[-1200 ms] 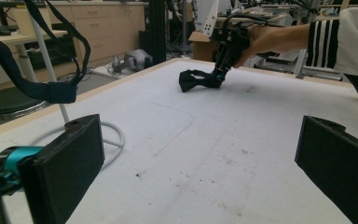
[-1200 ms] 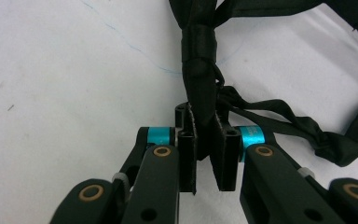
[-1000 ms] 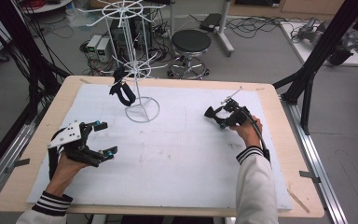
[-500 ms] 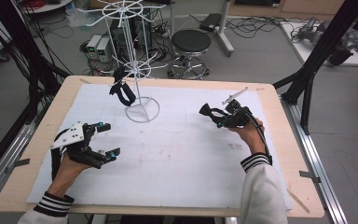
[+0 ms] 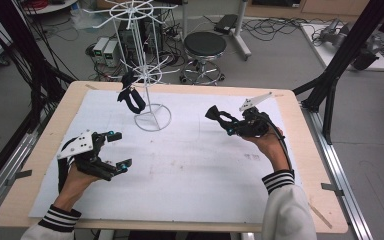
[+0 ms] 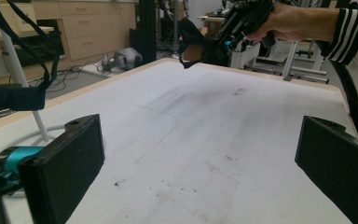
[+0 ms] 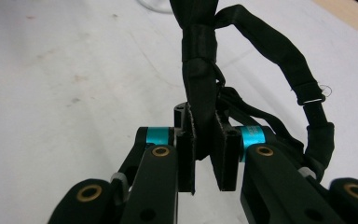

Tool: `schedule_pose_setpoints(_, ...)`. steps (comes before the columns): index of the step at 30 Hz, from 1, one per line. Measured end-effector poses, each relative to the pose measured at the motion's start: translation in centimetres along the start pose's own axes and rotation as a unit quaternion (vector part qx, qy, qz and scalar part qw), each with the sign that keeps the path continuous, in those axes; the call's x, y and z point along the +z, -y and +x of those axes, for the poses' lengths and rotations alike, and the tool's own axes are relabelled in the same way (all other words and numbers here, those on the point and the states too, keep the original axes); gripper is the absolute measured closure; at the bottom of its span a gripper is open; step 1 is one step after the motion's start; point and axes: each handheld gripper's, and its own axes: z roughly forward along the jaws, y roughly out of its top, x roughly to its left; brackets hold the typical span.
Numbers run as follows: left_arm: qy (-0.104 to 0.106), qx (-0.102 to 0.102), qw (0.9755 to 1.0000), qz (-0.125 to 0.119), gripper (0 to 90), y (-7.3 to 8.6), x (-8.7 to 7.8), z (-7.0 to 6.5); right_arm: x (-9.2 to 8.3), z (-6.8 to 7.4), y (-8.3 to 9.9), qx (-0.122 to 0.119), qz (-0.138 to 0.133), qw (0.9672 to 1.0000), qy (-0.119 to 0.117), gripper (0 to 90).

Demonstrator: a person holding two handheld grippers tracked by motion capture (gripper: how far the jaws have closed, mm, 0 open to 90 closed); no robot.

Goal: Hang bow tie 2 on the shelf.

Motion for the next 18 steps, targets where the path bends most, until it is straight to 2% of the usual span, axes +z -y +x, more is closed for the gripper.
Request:
schedule_pose_setpoints(6, 0.001, 0.002, 1.0, -0.001, 1.8, -0.5, 0.0, 0.0, -0.3, 0.9, -0.5, -0.017, -0.038, 0.9987, -0.028, 81.6)
schedule_pose_setpoints(13, 0.007, 0.008, 0.9999, -0.004, 1.8, -1.5, 0.0, 0.0, -0.7, 2.5, -1.2, -0.05, -0.076, 0.9947, -0.049, 81.4)
schedule_pose_setpoints(18, 0.014, 0.012, 0.9998, -0.004, 1.7, -2.3, 0.1, -0.1, -1.1, 3.4, -1.4, -0.063, -0.097, 0.9913, -0.063, 81.4)
